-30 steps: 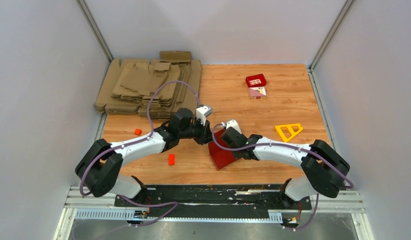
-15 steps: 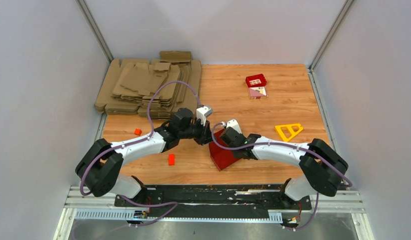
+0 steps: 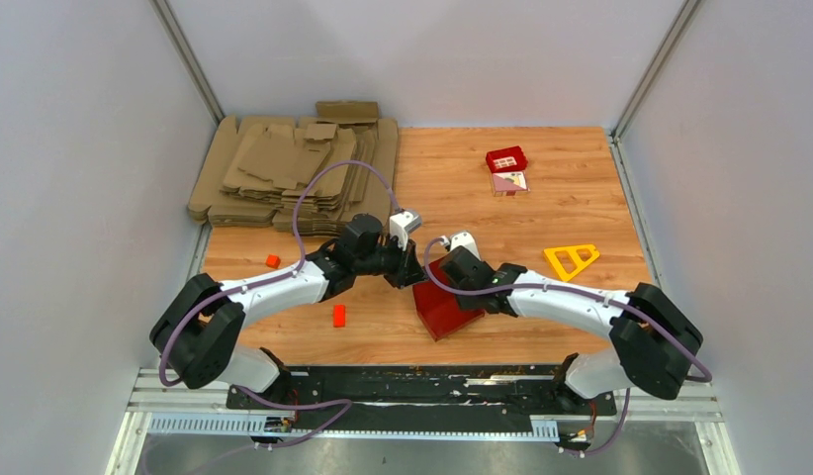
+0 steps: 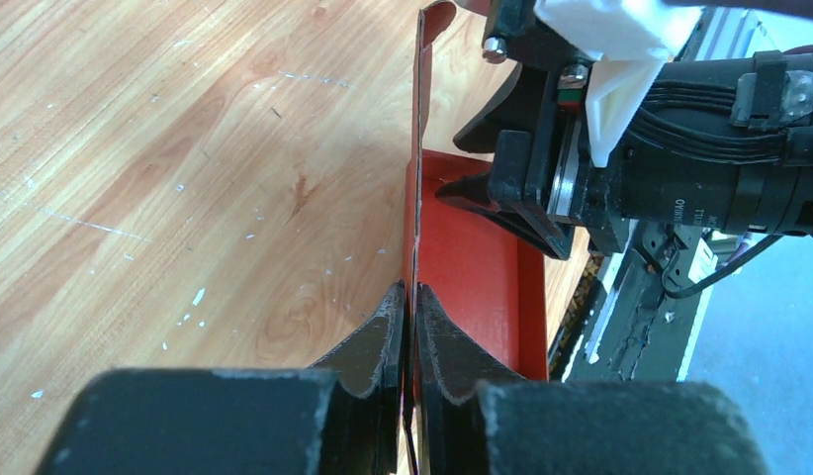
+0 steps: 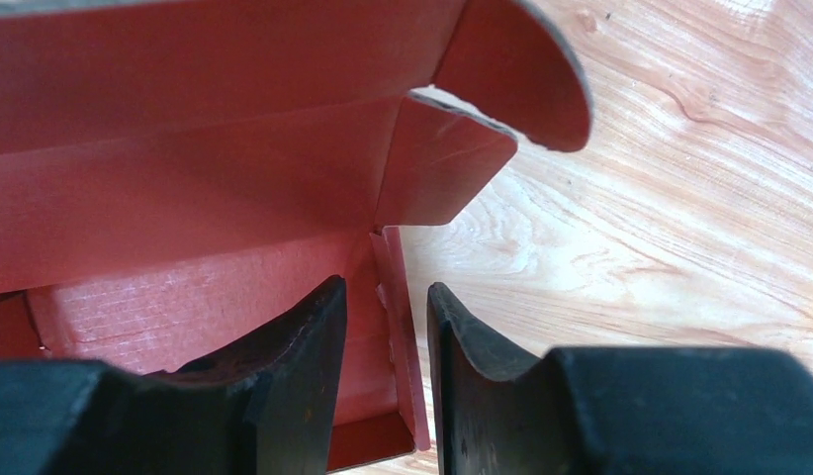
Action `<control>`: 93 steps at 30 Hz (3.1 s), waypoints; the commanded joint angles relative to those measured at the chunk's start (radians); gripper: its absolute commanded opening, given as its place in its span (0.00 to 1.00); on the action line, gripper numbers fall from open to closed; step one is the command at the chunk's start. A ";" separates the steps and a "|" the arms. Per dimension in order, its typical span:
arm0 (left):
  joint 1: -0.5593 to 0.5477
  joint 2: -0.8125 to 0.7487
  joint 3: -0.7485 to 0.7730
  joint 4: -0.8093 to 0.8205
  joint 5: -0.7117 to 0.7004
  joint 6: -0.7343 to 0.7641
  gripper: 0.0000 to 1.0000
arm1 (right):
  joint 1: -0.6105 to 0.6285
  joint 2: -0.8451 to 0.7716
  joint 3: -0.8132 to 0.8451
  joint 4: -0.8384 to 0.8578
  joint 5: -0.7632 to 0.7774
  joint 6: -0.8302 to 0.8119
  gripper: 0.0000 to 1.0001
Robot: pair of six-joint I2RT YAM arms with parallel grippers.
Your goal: Fold the paper box
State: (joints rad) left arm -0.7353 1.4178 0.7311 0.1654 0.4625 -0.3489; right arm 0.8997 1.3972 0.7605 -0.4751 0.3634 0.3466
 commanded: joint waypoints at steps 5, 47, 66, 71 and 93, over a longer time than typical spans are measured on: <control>0.002 -0.026 -0.002 0.014 0.010 0.027 0.12 | -0.004 0.031 0.025 -0.025 0.041 0.015 0.35; 0.001 -0.142 -0.039 -0.043 -0.061 0.007 0.68 | -0.173 -0.282 -0.037 0.117 -0.293 -0.051 0.81; 0.001 -0.264 -0.151 -0.174 -0.075 -0.208 0.43 | -0.243 -0.152 0.108 0.065 -0.511 -0.124 0.76; -0.001 -0.187 -0.158 -0.071 -0.055 -0.229 0.39 | -0.242 -0.144 0.103 0.069 -0.516 -0.131 0.72; -0.001 -0.120 -0.105 -0.065 -0.121 -0.194 0.25 | -0.242 -0.196 0.030 0.111 -0.584 -0.027 0.41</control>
State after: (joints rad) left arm -0.7361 1.3125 0.5781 0.1085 0.3790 -0.5636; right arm 0.6533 1.2472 0.7898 -0.3908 -0.2298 0.3031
